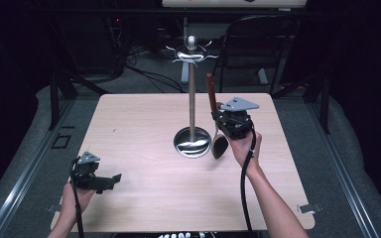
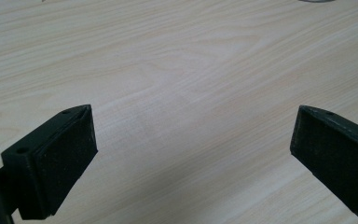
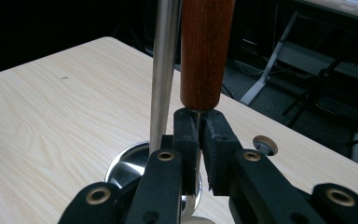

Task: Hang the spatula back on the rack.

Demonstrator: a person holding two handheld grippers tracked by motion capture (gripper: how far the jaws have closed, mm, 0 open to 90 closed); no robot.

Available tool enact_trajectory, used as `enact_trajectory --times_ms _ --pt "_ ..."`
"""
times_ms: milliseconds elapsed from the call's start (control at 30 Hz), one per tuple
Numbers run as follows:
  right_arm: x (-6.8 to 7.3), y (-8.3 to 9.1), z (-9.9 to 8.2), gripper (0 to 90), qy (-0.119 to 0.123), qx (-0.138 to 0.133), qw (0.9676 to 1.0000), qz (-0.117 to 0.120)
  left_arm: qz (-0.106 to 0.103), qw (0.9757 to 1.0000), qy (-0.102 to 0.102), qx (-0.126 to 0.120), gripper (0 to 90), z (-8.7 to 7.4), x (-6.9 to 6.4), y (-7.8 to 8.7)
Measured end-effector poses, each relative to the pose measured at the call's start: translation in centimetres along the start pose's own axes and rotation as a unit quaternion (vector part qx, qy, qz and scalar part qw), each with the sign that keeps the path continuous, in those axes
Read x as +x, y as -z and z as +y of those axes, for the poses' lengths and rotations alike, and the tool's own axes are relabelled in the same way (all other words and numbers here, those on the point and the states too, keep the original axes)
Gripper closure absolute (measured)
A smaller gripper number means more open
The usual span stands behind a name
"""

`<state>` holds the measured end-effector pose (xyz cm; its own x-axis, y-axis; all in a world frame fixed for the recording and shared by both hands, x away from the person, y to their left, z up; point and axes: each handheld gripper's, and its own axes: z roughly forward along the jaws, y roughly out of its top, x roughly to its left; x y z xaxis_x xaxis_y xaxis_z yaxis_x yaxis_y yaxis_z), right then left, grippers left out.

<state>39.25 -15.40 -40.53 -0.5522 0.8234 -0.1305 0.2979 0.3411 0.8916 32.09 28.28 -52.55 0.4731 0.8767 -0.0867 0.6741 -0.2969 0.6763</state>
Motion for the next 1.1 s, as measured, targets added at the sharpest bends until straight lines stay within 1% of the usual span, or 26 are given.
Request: enact_trajectory --times_ms 233,333,367,533,667,733,900,1100 --pt "0.6 0.2 0.7 85.2 -0.004 -0.009 0.9999 -0.007 -0.002 1.0000 -0.001 0.001 0.4 0.0 0.0 0.0" --pt "0.9 0.4 1.1 85.2 -0.006 -0.020 0.9997 -0.009 -0.002 1.0000 -0.001 0.001 0.4 0.0 0.1 0.0" --pt "1.0 0.5 1.3 85.2 -0.006 -0.020 0.9997 -0.011 -0.002 1.0000 -0.001 0.001 0.4 0.0 0.1 0.0" --pt "1.5 0.8 1.9 85.1 0.003 -0.031 0.9994 -0.014 -0.001 1.0000 0.000 0.000 0.4 0.0 0.0 0.0" --pt "1.7 1.2 2.3 85.1 0.005 -0.039 0.9991 -0.017 -0.002 1.0000 0.000 0.001 0.4 0.0 0.0 0.0" --pt "1.8 1.4 2.5 85.1 0.006 -0.047 0.9987 -0.020 -0.003 1.0000 -0.001 0.002 0.4 0.0 0.0 -0.1" --pt "2.1 1.8 2.9 85.2 0.010 -0.052 0.9981 -0.033 -0.002 1.0000 -0.004 0.003 0.4 0.0 -0.1 -0.1" --pt "2.9 2.0 3.3 85.2 0.025 -0.047 0.9970 -0.055 -0.001 1.0000 -0.001 0.001 0.4 0.0 -0.1 -0.1"
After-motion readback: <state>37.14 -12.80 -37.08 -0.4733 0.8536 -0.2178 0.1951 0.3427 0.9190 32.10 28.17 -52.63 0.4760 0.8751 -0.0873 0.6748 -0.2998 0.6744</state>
